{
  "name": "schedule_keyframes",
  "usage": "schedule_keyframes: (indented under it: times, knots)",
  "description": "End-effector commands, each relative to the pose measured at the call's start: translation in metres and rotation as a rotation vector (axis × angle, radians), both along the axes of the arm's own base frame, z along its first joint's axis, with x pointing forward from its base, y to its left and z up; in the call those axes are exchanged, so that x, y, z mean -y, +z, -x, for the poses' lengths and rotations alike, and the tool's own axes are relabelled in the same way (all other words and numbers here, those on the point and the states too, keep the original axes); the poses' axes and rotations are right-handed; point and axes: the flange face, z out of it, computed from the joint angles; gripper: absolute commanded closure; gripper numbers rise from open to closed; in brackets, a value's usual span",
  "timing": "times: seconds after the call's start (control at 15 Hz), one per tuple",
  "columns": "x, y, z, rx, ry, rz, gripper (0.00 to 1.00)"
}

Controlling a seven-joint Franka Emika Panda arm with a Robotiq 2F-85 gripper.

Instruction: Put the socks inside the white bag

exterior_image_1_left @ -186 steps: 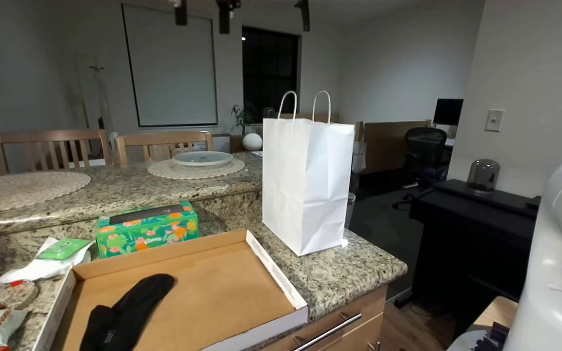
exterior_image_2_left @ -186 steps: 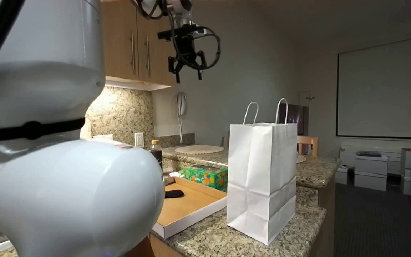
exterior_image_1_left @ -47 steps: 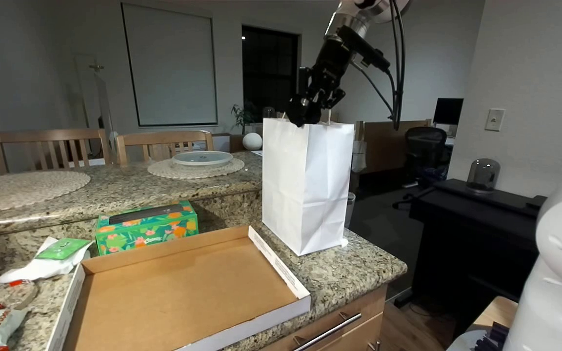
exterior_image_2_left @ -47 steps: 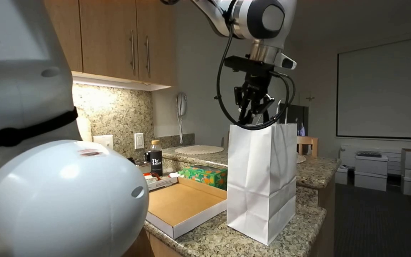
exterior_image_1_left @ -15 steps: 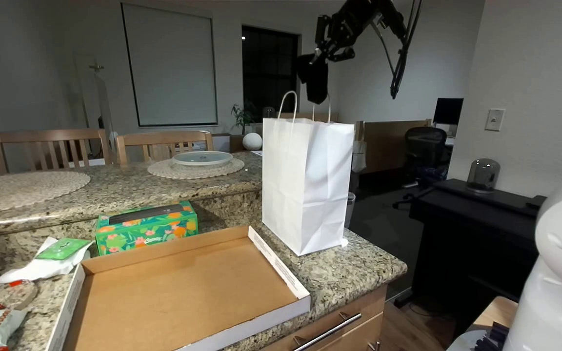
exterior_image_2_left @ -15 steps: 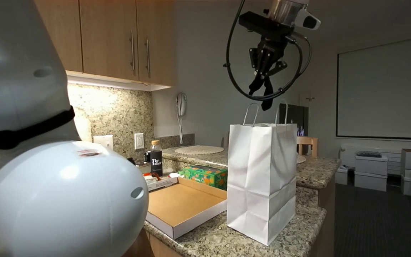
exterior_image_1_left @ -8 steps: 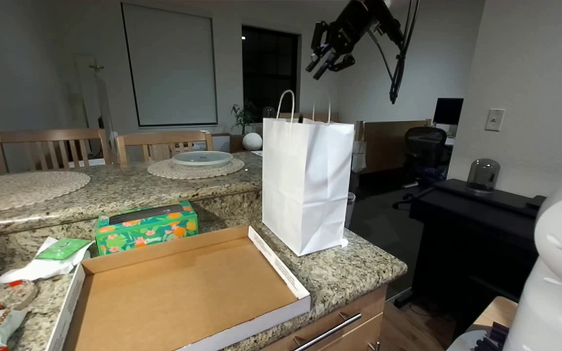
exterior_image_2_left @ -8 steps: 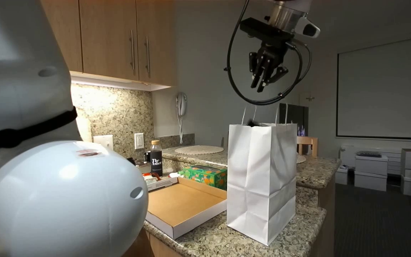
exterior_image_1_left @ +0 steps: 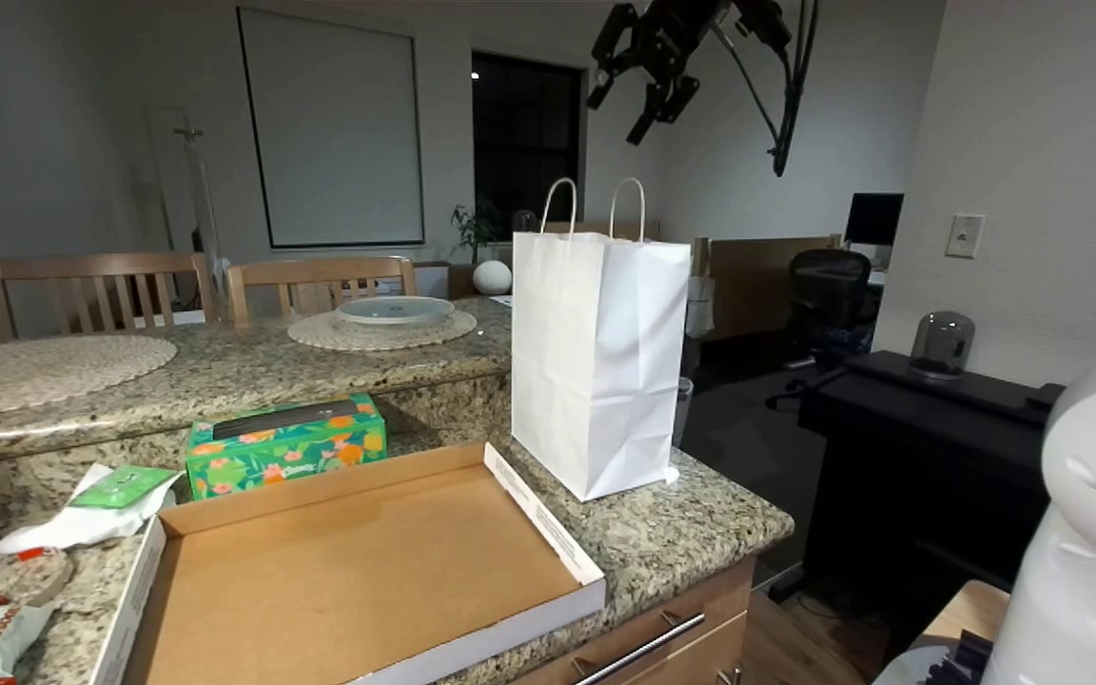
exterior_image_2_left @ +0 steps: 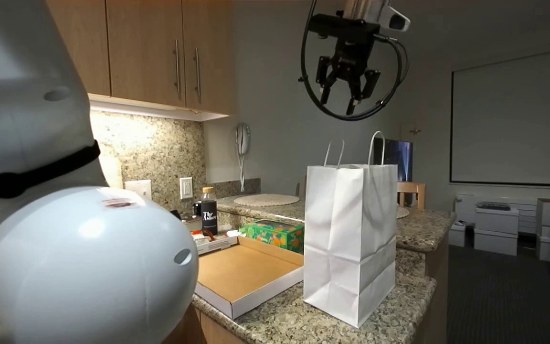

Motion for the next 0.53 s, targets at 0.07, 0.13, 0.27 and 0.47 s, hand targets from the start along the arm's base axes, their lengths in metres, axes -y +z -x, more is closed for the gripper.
schedule_keyframes:
  times: [0.07, 0.13, 0.27, 0.47]
  knots:
    - [-0.081, 0.019, 0.035, -0.021, 0.158, 0.219, 0.0]
    - [-0.107, 0.019, 0.042, -0.024, 0.204, 0.265, 0.0]
    - [-0.163, 0.017, 0.058, -0.038, 0.301, 0.35, 0.0]
    - [-0.238, -0.002, 0.082, -0.109, 0.382, 0.423, 0.0]
